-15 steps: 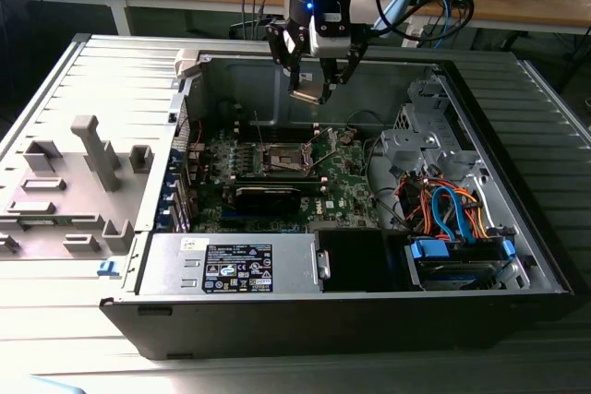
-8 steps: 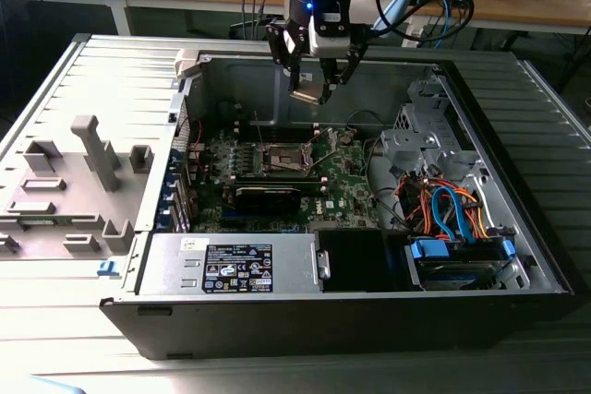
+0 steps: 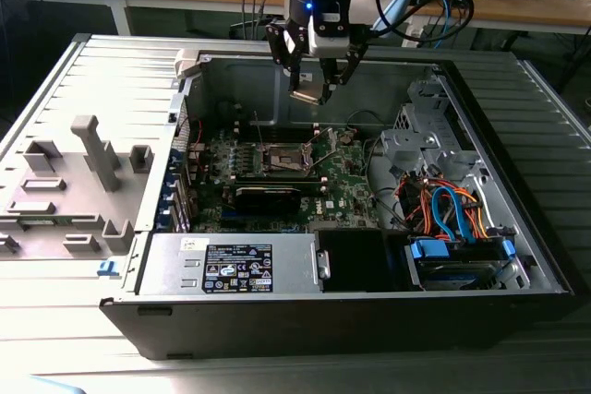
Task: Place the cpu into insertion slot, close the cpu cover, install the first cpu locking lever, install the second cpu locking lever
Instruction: 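Place the cpu into insertion slot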
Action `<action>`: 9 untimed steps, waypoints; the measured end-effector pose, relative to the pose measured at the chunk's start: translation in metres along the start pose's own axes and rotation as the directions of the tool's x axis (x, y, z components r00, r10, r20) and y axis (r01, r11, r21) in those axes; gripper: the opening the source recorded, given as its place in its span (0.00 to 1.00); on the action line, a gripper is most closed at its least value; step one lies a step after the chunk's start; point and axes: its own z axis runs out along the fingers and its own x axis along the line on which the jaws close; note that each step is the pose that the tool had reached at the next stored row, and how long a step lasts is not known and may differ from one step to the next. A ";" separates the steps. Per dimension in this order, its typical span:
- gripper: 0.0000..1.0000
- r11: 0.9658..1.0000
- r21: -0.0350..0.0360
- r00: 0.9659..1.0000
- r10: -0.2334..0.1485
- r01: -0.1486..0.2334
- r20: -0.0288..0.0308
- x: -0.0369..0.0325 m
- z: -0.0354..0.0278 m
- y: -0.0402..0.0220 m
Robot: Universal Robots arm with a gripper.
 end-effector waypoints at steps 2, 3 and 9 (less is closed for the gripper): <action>0.55 1.000 0.000 1.000 0.003 -0.003 0.000 0.0000 0.0001 0.0000; 0.55 1.000 0.001 1.000 0.005 -0.005 0.000 0.0000 0.0001 0.0000; 0.55 1.000 0.002 1.000 0.012 -0.012 0.001 0.0000 0.0006 0.0000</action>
